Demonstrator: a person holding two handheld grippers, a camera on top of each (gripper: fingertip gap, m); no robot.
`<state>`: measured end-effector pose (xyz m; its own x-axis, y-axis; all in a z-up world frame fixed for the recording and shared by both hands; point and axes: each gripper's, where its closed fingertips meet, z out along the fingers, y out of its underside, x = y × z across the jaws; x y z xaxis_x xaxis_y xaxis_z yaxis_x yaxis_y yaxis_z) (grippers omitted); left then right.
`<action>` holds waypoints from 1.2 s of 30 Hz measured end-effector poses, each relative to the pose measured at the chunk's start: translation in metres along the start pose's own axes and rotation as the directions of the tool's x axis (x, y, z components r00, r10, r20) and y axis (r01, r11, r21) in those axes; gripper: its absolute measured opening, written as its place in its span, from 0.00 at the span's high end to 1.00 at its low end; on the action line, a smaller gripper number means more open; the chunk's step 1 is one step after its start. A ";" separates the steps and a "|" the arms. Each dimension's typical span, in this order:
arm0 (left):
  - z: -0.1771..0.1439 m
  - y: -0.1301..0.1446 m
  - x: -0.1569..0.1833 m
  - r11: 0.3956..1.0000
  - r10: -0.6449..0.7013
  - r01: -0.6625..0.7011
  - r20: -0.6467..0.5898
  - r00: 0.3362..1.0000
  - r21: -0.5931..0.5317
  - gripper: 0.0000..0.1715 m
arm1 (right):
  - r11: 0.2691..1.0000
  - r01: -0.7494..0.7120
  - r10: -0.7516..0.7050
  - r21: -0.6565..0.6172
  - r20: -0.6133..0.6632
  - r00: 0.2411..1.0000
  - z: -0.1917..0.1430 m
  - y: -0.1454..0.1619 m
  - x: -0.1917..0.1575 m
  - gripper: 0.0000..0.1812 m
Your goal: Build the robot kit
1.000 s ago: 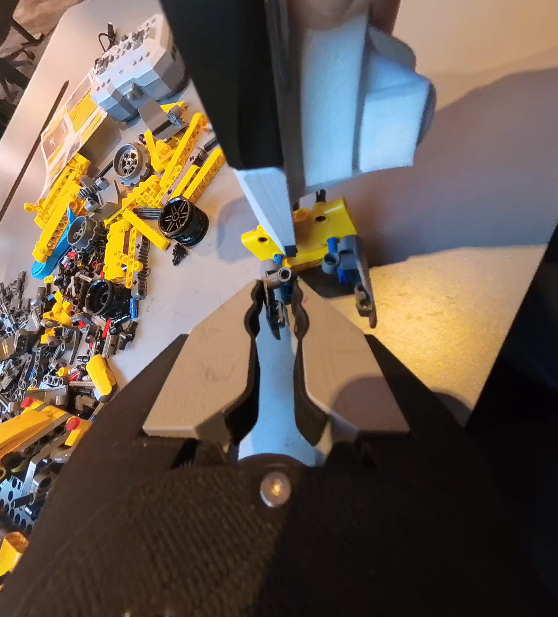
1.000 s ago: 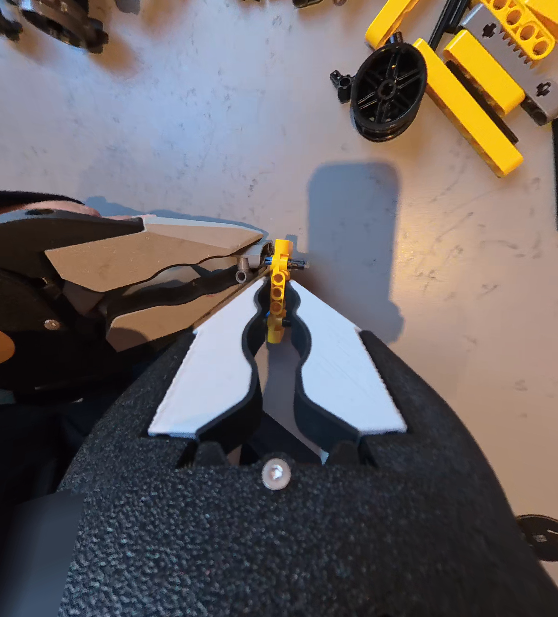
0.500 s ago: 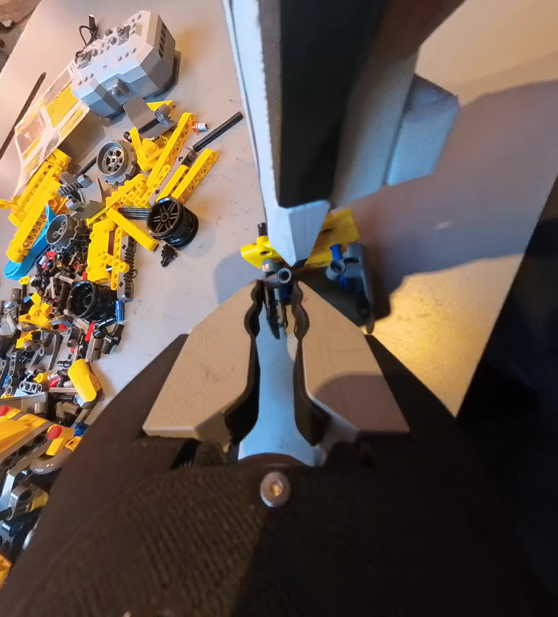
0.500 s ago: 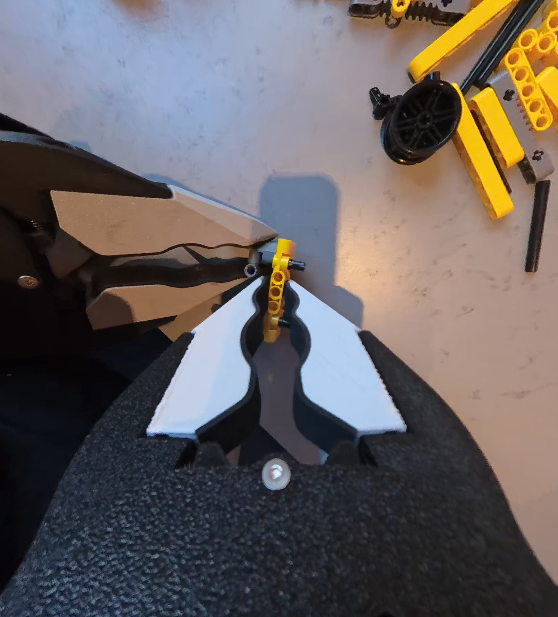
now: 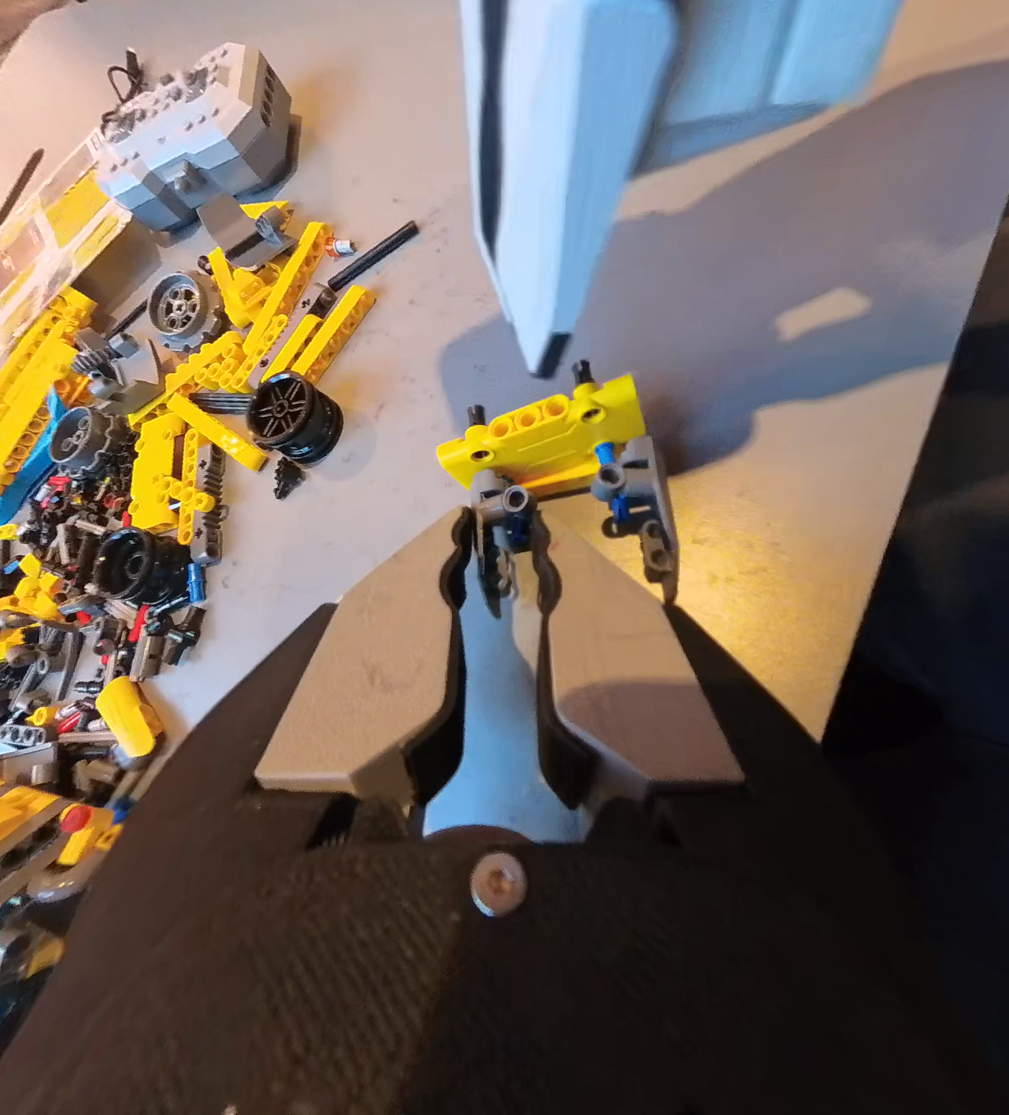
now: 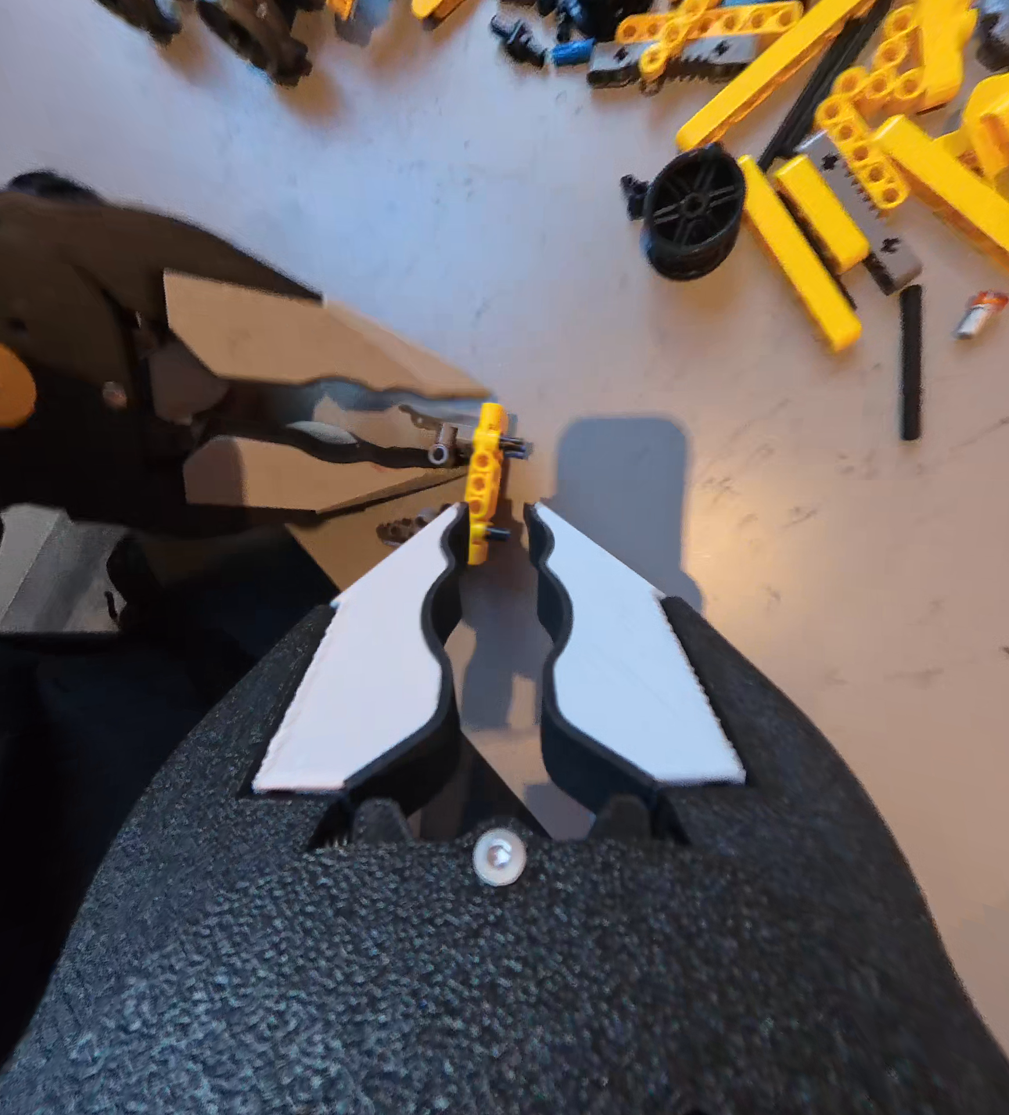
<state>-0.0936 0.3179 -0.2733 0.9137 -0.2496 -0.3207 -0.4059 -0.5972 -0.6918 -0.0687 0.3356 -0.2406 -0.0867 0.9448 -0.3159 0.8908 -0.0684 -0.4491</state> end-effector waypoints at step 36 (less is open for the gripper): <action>-0.054 0.032 0.045 0.961 0.271 -0.217 -0.439 0.856 0.169 0.94 | 0.136 0.976 -0.968 0.169 0.233 0.094 0.018 0.031 -0.068 0.80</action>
<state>-0.0643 0.2467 -0.2748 0.6810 -0.7104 -0.1776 -0.5916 -0.3908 -0.7052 -0.0433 0.2633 -0.2477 -0.9743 0.0807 0.2105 -0.0390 0.8592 -0.5101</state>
